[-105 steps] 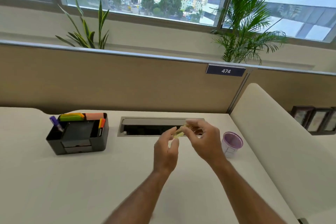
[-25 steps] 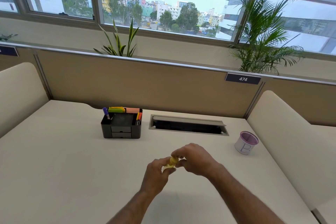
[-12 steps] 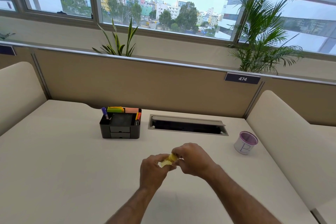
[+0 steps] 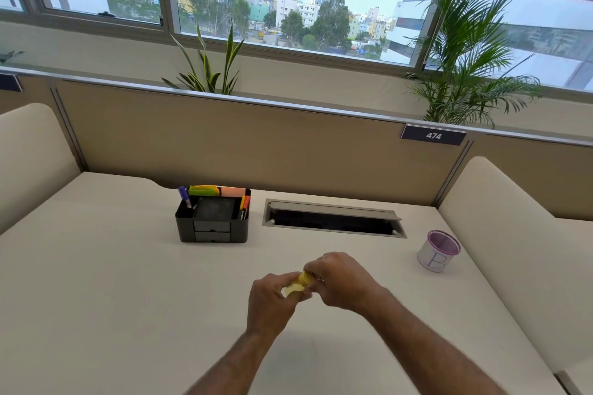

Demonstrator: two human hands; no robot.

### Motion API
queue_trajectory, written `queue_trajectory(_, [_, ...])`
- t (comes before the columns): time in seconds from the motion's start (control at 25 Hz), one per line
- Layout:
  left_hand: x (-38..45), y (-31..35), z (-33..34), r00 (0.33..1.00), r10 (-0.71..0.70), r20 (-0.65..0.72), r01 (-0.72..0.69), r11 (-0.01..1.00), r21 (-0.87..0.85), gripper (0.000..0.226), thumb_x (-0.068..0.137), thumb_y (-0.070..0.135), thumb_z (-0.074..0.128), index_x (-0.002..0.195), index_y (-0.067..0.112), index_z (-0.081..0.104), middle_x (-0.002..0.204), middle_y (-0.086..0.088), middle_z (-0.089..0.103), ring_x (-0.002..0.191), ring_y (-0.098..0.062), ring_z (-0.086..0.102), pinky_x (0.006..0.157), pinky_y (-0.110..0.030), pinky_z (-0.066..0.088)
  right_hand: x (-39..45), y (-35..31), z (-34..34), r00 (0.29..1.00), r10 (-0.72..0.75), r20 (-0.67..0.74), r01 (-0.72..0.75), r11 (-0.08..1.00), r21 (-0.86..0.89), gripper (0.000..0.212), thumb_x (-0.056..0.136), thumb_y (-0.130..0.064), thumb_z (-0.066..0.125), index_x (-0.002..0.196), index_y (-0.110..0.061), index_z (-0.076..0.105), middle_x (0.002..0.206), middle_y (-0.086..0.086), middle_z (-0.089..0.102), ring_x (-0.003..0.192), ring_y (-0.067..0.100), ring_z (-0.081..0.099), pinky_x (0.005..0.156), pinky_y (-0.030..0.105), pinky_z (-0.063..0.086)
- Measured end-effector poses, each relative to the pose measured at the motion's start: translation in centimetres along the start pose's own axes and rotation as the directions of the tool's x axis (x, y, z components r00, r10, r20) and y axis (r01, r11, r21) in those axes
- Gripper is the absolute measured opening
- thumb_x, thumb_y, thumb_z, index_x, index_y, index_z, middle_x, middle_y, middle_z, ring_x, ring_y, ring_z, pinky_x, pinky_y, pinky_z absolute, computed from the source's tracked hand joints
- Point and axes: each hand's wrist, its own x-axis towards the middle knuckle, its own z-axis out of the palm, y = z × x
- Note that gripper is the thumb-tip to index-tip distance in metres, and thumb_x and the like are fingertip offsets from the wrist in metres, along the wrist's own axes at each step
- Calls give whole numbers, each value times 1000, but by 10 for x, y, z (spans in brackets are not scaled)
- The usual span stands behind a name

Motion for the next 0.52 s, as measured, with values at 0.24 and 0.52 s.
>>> queue_trajectory(0.24, [7,-26,-4,995,-104,9,104,994,-16,49,69,58,74,108,29,72,102,11,76,87,-4,65,75,-29,59,21,-8,21,996,31,-87,-21,994,110,24,86,-25,71,110,-20,71,99,-2,75,84,14,63,77,26,56])
queue_trajectory(0.52, [19,-96,-55,957,-260,128,160,843,513,75,78,68,61,140,26,49,142,2,56,128,-19,52,108,-37,41,85,-30,40,996,66,-67,-53,982,183,30,88,-24,70,119,-22,66,111,-2,72,94,13,62,84,26,54])
